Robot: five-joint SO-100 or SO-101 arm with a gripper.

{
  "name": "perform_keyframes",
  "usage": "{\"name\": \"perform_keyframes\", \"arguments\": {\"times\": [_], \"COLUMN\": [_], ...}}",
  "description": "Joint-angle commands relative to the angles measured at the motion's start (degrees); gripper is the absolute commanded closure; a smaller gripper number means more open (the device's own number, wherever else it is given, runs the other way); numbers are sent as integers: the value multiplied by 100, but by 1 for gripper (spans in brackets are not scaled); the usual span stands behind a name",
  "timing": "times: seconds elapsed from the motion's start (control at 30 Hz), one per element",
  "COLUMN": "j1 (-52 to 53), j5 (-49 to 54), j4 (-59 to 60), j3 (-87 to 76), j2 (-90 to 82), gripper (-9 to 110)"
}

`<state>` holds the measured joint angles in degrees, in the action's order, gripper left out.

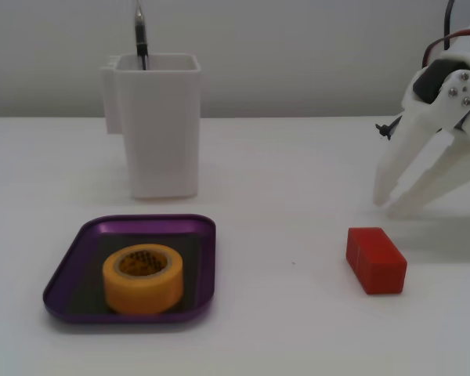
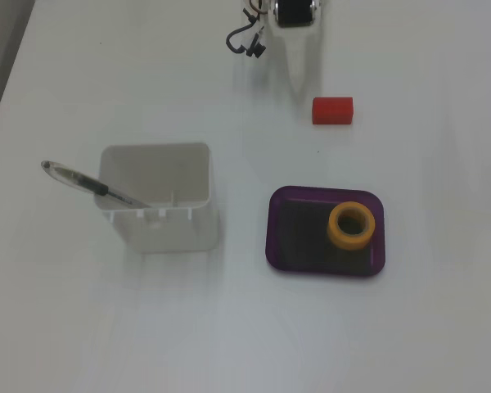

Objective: Pick up the red cube and place it in the box.

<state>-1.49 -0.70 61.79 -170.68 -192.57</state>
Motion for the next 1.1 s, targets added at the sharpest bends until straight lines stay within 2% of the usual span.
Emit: {"name": "perform_keyframes", "arguments": {"times": [0.0,0.13,0.27,0.5,0.67,0.9,1.07], "j1": [0,0,-44,-325,-773,-1494,-1600], "j5": [9,18,0,-53,-132,-984,-1187], "j4": [-70,-70,-316,-413,132,967,1327], "j3": [501,870,1477,3560,4939,6601,7058], "j2": [-431,-18,1222,4421,6750,9088,9747], "gripper": [101,101,101,100,100,81,72]}}
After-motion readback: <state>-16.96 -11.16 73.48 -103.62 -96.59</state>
